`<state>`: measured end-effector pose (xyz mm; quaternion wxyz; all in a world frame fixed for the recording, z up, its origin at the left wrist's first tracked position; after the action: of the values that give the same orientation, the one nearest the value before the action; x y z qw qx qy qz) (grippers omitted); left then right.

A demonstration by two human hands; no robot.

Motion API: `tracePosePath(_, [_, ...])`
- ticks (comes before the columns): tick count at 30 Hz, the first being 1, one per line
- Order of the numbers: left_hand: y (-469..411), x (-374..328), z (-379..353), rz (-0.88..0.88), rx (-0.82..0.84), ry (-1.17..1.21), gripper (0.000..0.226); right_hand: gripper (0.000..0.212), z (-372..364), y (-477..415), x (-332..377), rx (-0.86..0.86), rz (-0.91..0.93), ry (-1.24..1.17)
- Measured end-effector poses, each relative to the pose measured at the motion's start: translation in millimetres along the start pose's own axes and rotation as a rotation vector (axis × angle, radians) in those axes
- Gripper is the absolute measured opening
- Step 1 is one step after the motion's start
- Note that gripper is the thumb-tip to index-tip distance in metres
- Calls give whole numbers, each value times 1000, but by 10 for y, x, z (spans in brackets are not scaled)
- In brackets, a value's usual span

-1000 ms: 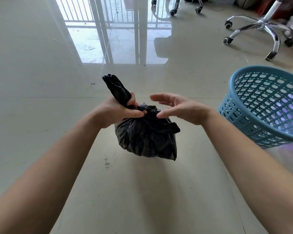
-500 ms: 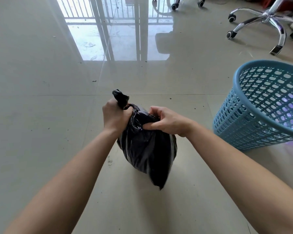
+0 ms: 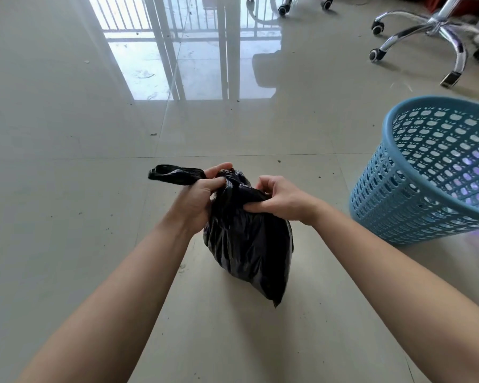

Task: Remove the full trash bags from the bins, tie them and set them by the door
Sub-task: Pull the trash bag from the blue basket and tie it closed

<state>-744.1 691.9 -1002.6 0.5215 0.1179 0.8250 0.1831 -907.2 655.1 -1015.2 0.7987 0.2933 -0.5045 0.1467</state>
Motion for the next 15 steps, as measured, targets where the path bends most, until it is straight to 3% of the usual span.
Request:
tracePosePath(5, [-32,38,-18,-8,9,88,28,30,-63,25,19,67,19,-34])
tracePosePath(8, [-67,77,31,-79,-40,-30,29,19,-73,58,-12,149,-28,-22])
tracePosePath(11, [-72,87,114,-126,-118,-138,29,33,-41,113,-50,246,-119,-63])
tracePosePath(13, [-61,81,161,-138,-176,-165,27,45,11,85,-51,159,-119,-45])
tracePosePath(15, [-52,69,168,-170,-168,-188,20,40,68,36,-34,-28,-74,-73])
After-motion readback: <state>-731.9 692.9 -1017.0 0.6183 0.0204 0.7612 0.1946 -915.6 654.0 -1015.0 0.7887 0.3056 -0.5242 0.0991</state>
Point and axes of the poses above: each hand's wrist, its own y-axis away from the middle knuckle, its own z-axis out of the back of the hand, x = y × z, the point moved 5 cm from there along -y, towards the middle knuckle, and after that the axes turned 2 degrees about x, right-handed, at the moved point
